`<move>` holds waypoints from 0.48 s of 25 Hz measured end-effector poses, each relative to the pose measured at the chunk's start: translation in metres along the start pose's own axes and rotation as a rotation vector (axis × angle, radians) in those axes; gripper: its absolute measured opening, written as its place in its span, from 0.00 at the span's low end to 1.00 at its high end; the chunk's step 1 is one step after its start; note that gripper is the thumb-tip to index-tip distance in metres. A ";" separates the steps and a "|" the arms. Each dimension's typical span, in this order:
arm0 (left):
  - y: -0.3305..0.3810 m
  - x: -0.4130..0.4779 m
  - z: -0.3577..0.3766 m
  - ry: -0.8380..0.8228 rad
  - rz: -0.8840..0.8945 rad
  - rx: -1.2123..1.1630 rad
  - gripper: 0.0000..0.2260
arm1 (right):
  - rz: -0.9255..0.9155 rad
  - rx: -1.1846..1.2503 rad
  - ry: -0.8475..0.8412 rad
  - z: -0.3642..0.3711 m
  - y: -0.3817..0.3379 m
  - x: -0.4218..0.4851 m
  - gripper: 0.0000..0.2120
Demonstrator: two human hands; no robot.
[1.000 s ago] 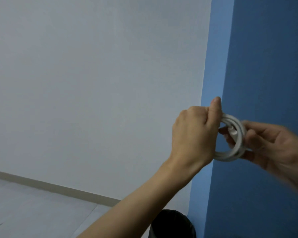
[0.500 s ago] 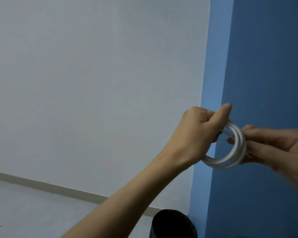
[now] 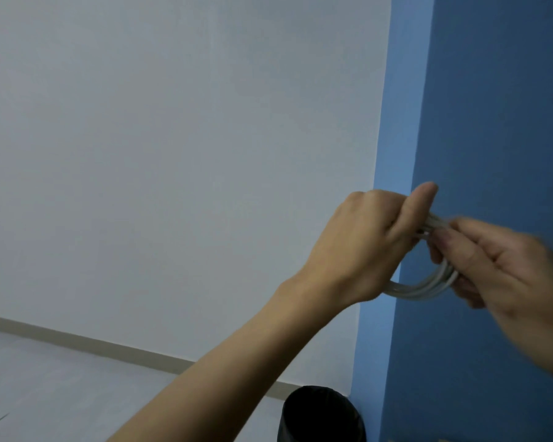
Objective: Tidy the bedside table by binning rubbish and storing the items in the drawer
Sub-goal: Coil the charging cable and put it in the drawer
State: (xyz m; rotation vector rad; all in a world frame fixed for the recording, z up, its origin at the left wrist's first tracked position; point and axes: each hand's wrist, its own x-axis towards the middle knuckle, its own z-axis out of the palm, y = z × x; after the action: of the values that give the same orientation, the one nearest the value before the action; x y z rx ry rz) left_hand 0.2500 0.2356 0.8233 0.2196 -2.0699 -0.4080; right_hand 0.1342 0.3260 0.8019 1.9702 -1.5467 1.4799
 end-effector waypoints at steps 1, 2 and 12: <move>-0.002 -0.001 -0.001 -0.035 -0.025 -0.093 0.25 | -0.005 -0.055 0.036 0.002 0.001 -0.001 0.24; -0.005 -0.002 -0.003 -0.073 -0.055 -0.176 0.24 | -0.008 -0.100 0.069 0.004 0.002 -0.002 0.22; -0.033 -0.004 -0.034 -0.427 -0.262 -0.724 0.07 | -0.063 -0.298 0.142 0.009 0.009 0.003 0.25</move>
State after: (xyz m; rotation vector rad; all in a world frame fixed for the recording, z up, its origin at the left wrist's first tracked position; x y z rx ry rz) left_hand 0.2807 0.1995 0.8233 -0.0441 -2.1516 -1.4262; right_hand 0.1313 0.3138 0.7968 1.6922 -1.5284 1.2514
